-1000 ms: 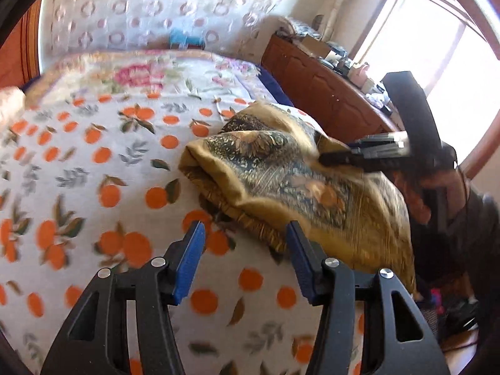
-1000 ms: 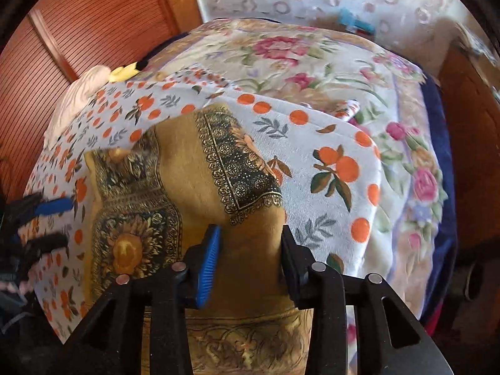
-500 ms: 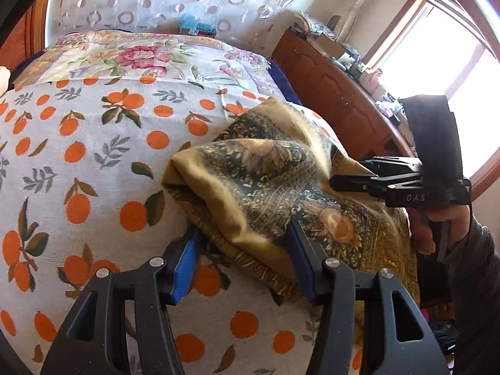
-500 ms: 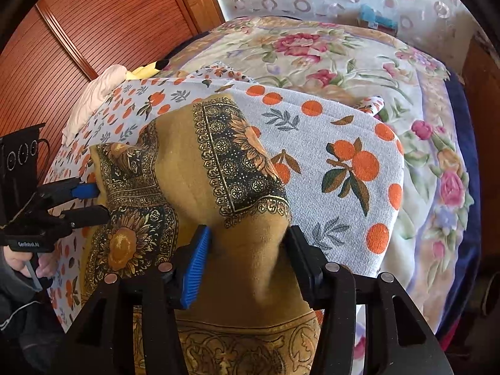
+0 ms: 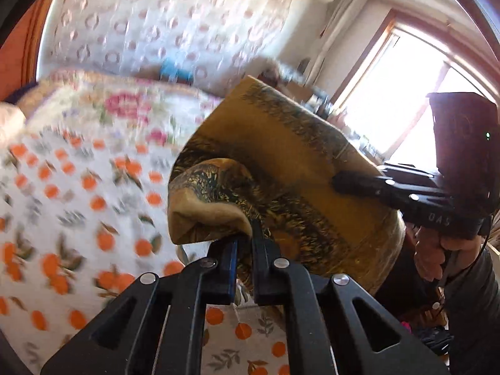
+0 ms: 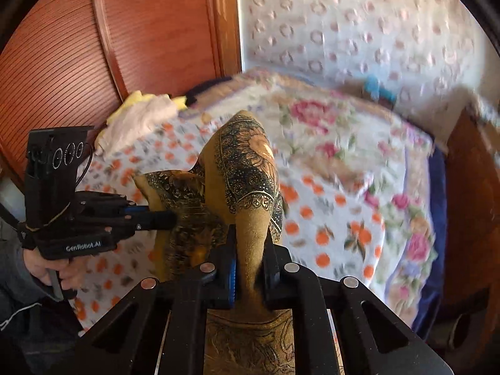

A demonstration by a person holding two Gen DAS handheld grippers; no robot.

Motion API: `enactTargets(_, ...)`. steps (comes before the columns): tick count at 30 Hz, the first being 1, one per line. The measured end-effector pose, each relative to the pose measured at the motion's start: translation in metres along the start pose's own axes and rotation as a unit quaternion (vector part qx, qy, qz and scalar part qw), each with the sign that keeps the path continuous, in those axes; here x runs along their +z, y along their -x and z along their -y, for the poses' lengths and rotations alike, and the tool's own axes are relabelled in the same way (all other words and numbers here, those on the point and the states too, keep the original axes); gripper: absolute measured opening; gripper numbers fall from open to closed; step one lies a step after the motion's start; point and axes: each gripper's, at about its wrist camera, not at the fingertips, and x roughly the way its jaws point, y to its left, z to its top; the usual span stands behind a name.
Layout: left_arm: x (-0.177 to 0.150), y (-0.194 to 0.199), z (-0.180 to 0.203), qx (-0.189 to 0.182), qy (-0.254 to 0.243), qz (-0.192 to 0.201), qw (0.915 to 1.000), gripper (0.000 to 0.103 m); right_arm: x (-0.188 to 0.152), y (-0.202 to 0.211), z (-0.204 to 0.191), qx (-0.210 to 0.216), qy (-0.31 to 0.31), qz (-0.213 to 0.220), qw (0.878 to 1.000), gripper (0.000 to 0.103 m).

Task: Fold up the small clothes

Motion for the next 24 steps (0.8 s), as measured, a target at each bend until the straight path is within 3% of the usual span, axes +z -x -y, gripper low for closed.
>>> enactTargets(5,0.017,0.078,-0.020,0.014,-0.005,0.072,0.9973,0.008,0.038,0.023,-0.061,0.001,0.046,0.037,0.998,0.012)
enactTargets(10,0.027,0.165,-0.067,0.060,0.003,0.138,0.9886,0.008,0.081,0.016,-0.131,0.044,0.084,0.070,0.993,0.012)
enactTargets(18,0.038,0.290,-0.167,0.183,0.027,0.208,0.9604,0.008,0.152,-0.054,-0.241,0.167,0.094,0.111,0.975,0.012)
enactTargets(24,0.059,0.333,-0.232,0.264,0.028,0.215,0.9398,0.008,0.183,-0.124,-0.273,0.265,0.041,0.128,0.955,0.012)
